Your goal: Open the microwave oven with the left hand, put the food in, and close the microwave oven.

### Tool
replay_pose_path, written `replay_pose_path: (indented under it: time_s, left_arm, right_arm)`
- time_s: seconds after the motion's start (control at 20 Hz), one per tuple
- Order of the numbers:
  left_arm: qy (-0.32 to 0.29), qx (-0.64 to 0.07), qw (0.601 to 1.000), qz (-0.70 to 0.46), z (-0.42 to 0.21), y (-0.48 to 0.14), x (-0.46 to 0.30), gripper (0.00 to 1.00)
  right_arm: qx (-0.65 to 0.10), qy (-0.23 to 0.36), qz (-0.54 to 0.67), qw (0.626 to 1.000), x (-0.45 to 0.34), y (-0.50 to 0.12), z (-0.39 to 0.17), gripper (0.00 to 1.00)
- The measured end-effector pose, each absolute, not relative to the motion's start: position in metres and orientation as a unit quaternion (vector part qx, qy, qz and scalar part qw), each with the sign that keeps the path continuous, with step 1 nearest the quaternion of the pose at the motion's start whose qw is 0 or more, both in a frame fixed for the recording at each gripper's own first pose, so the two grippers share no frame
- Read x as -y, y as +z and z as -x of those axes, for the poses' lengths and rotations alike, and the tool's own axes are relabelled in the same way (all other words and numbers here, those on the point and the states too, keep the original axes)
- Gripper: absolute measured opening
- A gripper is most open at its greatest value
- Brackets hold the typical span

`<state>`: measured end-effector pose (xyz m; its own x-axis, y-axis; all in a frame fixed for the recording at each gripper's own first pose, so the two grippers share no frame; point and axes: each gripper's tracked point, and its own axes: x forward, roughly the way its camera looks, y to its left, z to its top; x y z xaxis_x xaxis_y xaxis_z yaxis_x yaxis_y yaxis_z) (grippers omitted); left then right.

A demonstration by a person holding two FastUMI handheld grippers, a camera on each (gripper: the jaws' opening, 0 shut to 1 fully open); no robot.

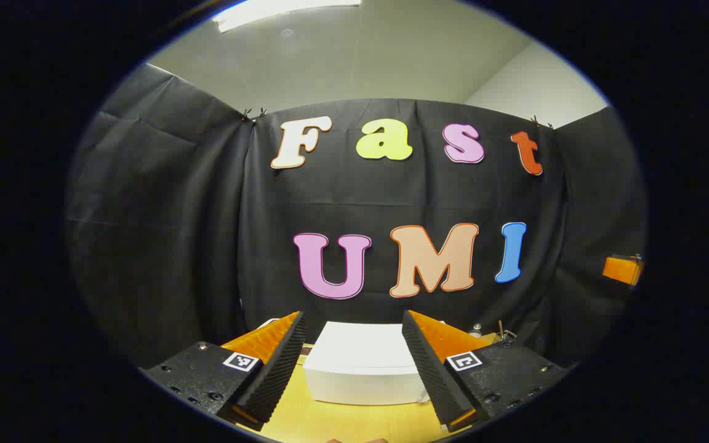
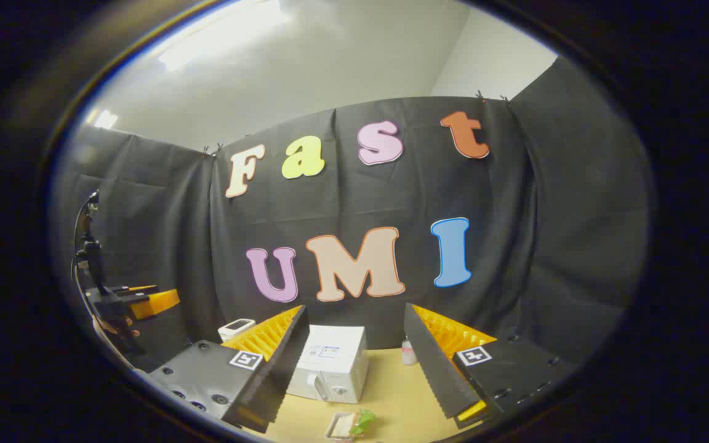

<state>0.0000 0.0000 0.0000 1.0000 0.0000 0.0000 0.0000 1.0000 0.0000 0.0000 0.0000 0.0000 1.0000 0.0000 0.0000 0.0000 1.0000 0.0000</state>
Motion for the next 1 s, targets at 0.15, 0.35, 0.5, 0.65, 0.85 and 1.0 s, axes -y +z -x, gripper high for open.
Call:
replay_pose_path:
  time_s: [0.15, 0.35, 0.5, 0.65, 0.85, 1.0]
  left_arm:
    - [-0.002, 0.003, 1.0, 0.001, 0.01, -0.001, -0.003, 0.95]
    - [-0.003, 0.006, 1.0, -0.003, 0.018, 0.0, -0.005, 0.95]
    - [0.003, 0.009, 1.0, -0.005, 0.02, 0.001, -0.008, 0.92]
    - [0.002, 0.009, 1.0, -0.004, 0.022, 0.0, -0.005, 0.92]
    - [-0.002, 0.003, 1.0, -0.002, 0.021, -0.006, 0.001, 0.95]
    - [-0.017, -0.003, 1.0, 0.01, 0.02, -0.011, 0.012, 0.95]
  right_arm:
    - [-0.003, -0.008, 0.002, 1.0, 0.001, -0.005, 0.007, 0.91]
    - [-0.009, -0.009, 0.001, 1.0, -0.001, -0.011, 0.014, 0.91]
    - [-0.007, -0.011, 0.009, 1.0, -0.002, -0.011, 0.019, 0.91]
    - [-0.009, -0.012, 0.012, 1.0, -0.001, -0.014, 0.022, 0.91]
    - [-0.018, -0.012, 0.009, 1.0, 0.004, -0.024, 0.02, 0.91]
    - [-0.022, -0.017, 0.012, 1.0, 0.013, -0.032, 0.016, 0.91]
